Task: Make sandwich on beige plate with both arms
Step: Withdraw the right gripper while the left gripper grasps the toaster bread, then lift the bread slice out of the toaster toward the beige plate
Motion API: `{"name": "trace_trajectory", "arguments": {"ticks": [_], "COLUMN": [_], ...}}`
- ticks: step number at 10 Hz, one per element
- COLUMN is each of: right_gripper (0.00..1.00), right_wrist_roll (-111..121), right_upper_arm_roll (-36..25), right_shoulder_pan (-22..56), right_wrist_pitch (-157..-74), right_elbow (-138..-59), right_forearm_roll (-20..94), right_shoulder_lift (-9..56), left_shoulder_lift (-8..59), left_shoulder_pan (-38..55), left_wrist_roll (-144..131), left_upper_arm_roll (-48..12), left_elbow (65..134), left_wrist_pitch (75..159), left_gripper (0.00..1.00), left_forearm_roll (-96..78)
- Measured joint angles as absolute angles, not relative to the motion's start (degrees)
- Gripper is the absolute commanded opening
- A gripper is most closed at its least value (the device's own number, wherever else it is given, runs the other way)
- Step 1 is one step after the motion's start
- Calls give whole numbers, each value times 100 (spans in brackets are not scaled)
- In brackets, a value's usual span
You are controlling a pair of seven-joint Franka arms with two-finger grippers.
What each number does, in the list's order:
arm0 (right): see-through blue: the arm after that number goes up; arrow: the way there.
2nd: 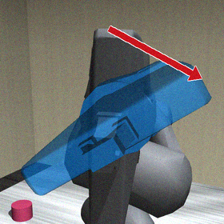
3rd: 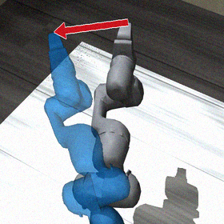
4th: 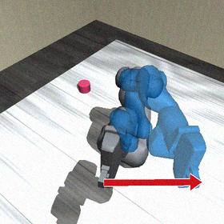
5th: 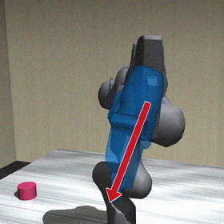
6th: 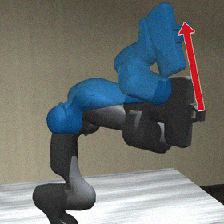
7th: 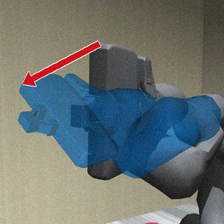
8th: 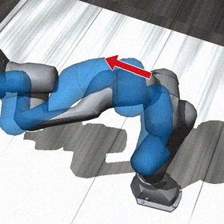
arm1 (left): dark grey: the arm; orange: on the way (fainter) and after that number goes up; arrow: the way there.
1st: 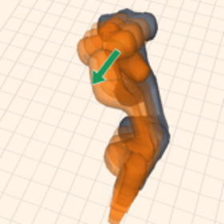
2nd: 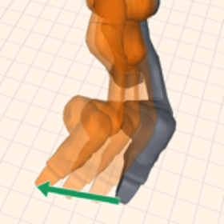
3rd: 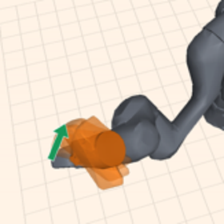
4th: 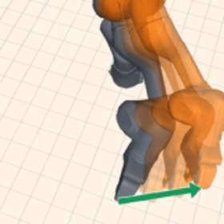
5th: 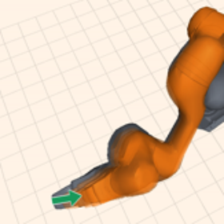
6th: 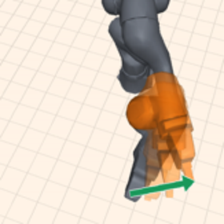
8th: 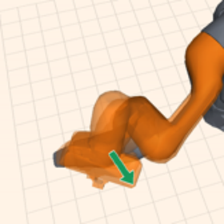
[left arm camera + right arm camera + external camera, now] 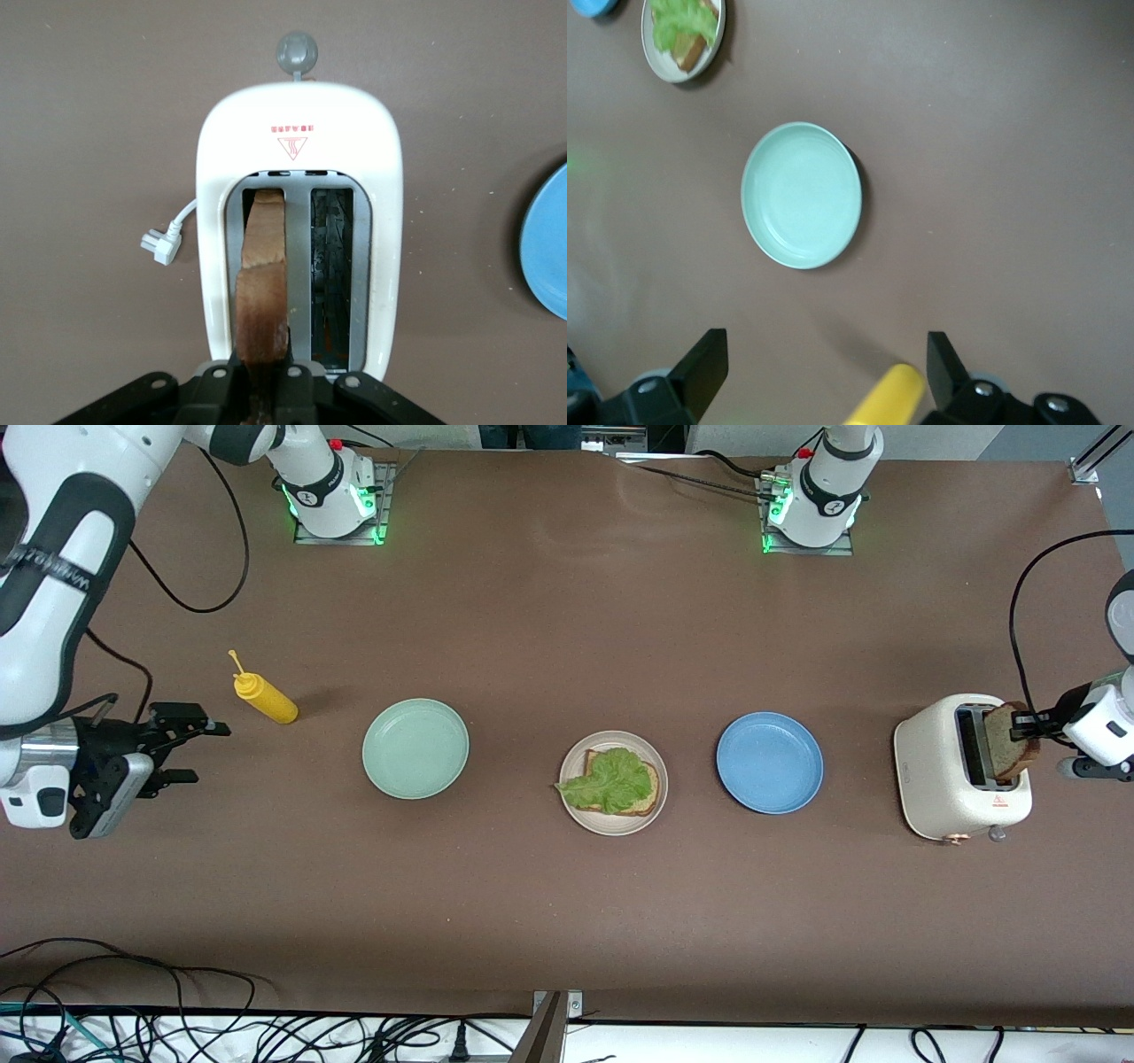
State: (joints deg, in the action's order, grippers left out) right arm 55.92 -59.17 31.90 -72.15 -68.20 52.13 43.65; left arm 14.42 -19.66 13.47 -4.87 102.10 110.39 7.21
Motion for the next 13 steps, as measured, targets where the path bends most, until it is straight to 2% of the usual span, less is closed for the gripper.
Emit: {"name": "trace_trajectory", "arguments": {"ticks": [4,8,10,13], "right_gripper": [100,100,100,100], "right_wrist_roll": [3321,1864,1593,1343], "right_upper_arm_roll": [-5963,-6120,-6141,-6074], "right_shoulder_pan": [3247,3261,3264,3246], "right_wrist_pitch": [-6891,-6566,-6502,-6450], "right_elbow": [-6537,-6269,-6032,-5571], "right_forearm_roll": [5213,5107,4742,4369], "right_shoulder_lift": [4213,4198,4153,4141], "left_shoulder_lift": [1262,1259,1280,1489], "left_shoulder_pan": [-1938,-1902,-1612,-1064], "left_wrist_roll": [1407,1365,825,-277], "left_upper_arm_roll": [-1087,-1915,-2194,-2220], "left_elbow": [9330,8962,8959,8931], "left_wrist_pitch": [9896,9158,9092,9089], "left_gripper": [0,0,0,0], "left_forearm_roll": [722,721,681,-143]}}
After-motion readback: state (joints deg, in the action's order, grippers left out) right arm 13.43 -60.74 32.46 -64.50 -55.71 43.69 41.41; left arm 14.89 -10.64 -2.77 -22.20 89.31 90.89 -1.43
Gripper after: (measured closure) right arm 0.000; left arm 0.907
